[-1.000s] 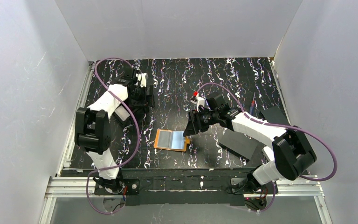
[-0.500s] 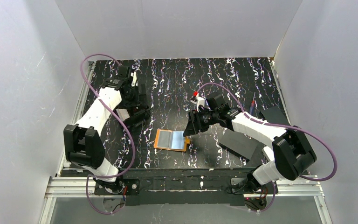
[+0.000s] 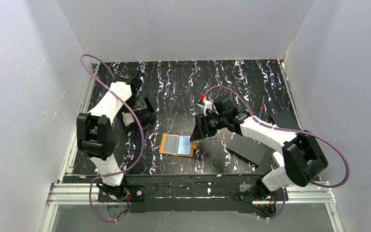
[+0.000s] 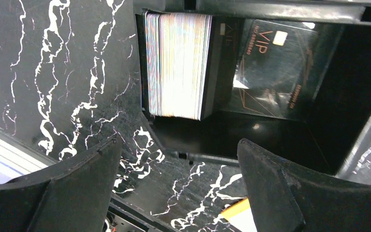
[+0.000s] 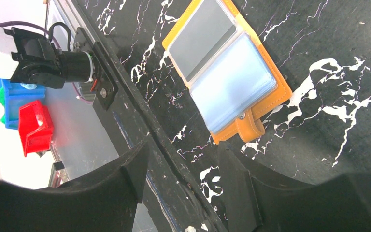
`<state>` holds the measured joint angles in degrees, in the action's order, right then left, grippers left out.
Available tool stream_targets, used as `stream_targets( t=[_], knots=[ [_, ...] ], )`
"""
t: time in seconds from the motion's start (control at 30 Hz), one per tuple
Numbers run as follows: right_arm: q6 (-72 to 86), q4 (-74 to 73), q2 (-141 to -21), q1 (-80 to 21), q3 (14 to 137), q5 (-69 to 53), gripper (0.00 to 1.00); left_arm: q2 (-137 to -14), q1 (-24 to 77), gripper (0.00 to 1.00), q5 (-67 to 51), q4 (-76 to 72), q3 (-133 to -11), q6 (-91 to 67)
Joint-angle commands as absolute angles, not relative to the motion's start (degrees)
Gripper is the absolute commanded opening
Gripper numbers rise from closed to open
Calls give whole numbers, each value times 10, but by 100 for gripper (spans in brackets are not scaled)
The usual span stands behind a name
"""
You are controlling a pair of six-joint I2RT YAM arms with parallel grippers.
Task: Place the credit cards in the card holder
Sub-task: Move the storage box to the center of the board.
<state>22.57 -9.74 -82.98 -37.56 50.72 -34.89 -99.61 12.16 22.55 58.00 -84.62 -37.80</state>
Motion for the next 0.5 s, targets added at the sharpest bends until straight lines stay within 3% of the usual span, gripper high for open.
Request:
stream_targets(
  t=[0.0, 0.23, 0.47],
  knots=[
    [226, -97, -810, -374, 499, -350, 63, -1036, 122, 89, 283, 615, -886, -395],
    [226, -97, -807, -374, 498, -350, 63, -1073, 115, 93, 300, 624, -910, -366],
    [226, -96, -809, -374, 497, -350, 63, -1097, 95, 98, 236, 617, -919, -305]
  ],
)
